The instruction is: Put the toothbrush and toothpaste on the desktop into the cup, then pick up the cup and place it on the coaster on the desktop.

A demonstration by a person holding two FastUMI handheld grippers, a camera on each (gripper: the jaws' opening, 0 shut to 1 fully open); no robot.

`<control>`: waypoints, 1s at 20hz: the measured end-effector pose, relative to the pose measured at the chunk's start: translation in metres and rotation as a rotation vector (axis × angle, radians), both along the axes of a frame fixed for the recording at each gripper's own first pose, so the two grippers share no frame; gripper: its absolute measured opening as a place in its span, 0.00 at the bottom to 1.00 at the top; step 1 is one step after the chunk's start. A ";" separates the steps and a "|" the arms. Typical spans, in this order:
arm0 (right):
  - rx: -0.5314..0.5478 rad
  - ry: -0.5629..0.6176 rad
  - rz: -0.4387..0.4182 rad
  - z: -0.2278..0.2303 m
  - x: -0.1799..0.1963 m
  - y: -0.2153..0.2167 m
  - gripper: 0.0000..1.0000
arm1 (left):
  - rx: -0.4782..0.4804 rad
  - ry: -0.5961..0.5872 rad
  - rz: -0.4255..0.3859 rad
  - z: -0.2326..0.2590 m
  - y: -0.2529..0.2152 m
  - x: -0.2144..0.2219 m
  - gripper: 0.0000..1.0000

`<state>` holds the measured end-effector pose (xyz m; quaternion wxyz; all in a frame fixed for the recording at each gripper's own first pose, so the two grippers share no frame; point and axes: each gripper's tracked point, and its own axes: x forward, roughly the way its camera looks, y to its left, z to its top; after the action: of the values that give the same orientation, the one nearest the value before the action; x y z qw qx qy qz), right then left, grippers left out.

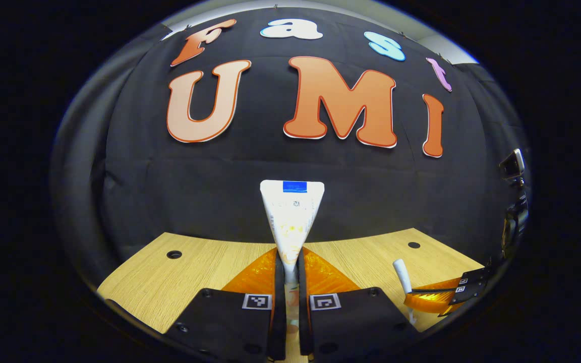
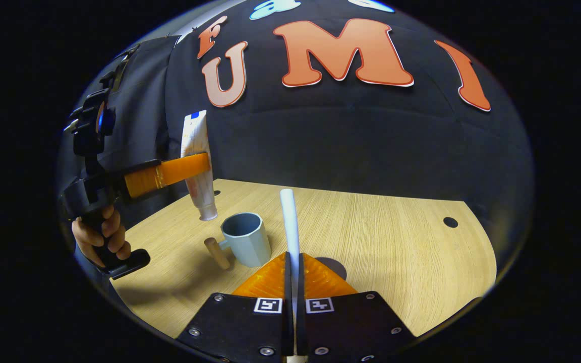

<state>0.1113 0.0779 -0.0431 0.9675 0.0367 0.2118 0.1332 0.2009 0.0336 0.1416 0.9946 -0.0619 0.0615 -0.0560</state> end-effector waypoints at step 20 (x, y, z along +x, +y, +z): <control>0.038 -0.069 -0.027 0.008 0.008 -0.002 0.03 | -0.049 -0.025 0.022 -0.075 -0.016 0.056 0.14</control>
<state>0.1195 0.0756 -0.0351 0.9751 0.0534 0.1751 0.1251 0.2569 0.0174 0.0664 0.9940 -0.0864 0.0471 -0.0472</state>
